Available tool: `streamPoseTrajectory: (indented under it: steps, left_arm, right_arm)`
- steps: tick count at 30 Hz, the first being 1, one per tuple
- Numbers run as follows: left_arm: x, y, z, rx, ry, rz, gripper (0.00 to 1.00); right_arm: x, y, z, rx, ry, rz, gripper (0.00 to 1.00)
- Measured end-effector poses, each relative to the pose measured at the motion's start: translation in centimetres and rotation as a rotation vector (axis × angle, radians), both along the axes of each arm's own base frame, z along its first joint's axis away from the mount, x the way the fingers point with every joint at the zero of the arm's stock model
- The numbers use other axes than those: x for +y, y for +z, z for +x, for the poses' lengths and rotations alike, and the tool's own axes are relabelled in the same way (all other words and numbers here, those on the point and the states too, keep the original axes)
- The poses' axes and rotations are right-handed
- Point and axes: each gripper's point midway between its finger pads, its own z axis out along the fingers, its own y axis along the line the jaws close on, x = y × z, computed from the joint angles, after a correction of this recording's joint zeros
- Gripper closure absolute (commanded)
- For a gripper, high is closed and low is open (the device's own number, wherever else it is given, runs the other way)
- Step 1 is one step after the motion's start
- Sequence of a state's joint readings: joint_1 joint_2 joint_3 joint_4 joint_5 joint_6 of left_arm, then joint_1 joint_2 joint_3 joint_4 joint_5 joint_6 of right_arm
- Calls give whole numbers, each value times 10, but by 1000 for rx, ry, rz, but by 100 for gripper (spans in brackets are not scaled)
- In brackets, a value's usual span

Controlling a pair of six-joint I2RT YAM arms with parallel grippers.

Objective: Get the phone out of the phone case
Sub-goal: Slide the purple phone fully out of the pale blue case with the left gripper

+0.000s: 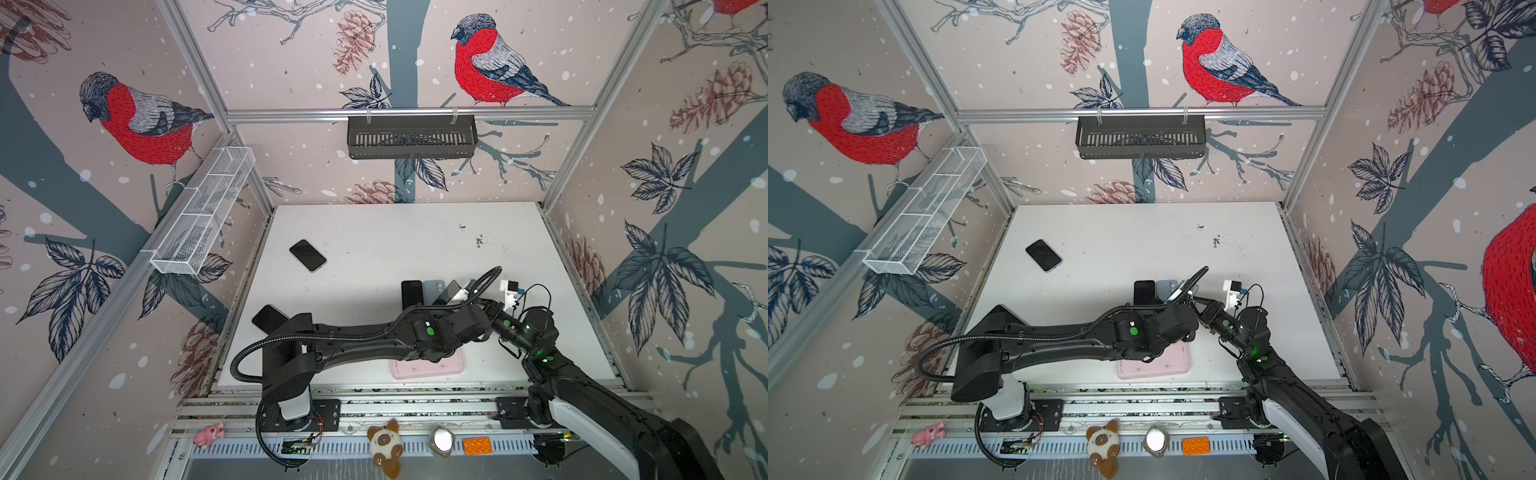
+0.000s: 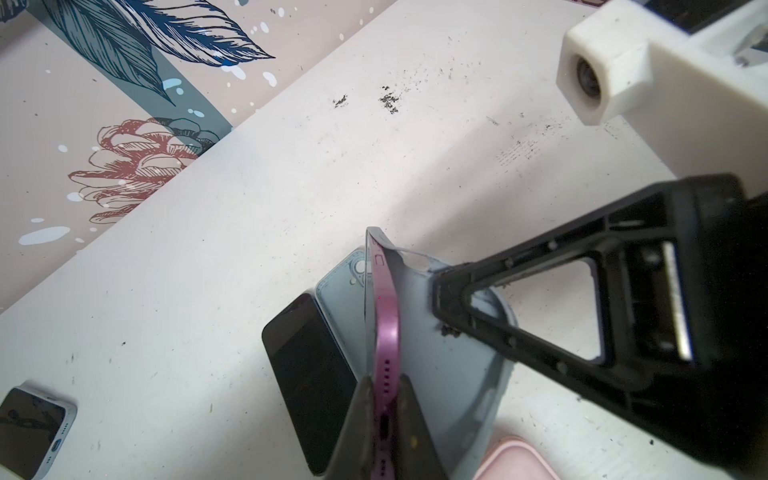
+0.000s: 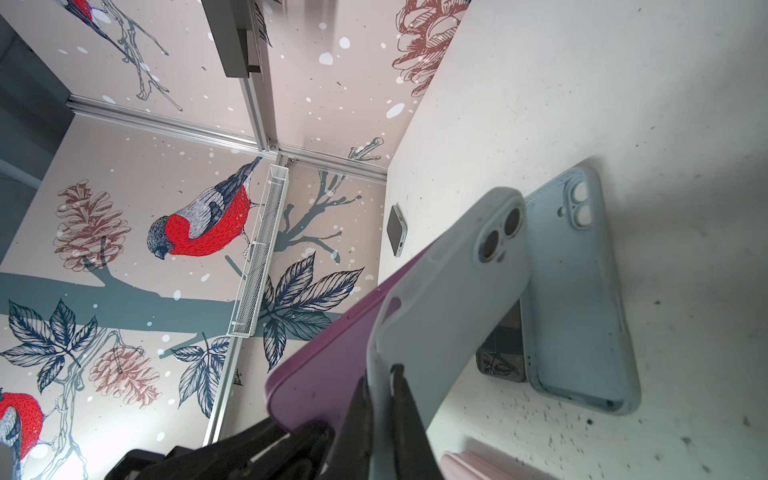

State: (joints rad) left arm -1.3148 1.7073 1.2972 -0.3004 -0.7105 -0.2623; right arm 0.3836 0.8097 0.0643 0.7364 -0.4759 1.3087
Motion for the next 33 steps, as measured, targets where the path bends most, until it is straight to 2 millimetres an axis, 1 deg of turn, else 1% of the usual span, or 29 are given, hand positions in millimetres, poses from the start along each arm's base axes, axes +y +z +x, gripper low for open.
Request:
streamPoseTrajectory:
  steps: [4, 9, 13, 15, 21, 26, 30, 33]
  left_arm:
    - [2, 7, 0, -11, -3, -6, 100]
    - [6, 19, 0, -45, 2, -4, 100]
    - [7, 39, -6, -82, -16, -44, 100]
    - [8, 44, -8, -105, -26, -43, 100]
    - [19, 46, -8, -145, -18, -18, 100]
    - [33, 46, -5, -187, 0, 31, 100]
    - [43, 39, -4, -210, 8, 79, 100]
    - [49, 33, -4, -228, 9, 116, 100]
  right_arm:
    - [1, 4, 0, -19, 6, 8, 100]
    - [0, 4, 0, -26, 2, 3, 100]
    - [-7, -15, 1, 28, -33, -24, 100]
    - [-7, -20, 0, 44, -35, -31, 100]
    - [-12, -26, 0, 63, -51, -38, 100]
    - [-20, -21, 1, 49, -80, -33, 100]
    - [-28, -22, 4, 58, -120, -38, 100]
    - [-35, -27, 5, 75, -150, -44, 100]
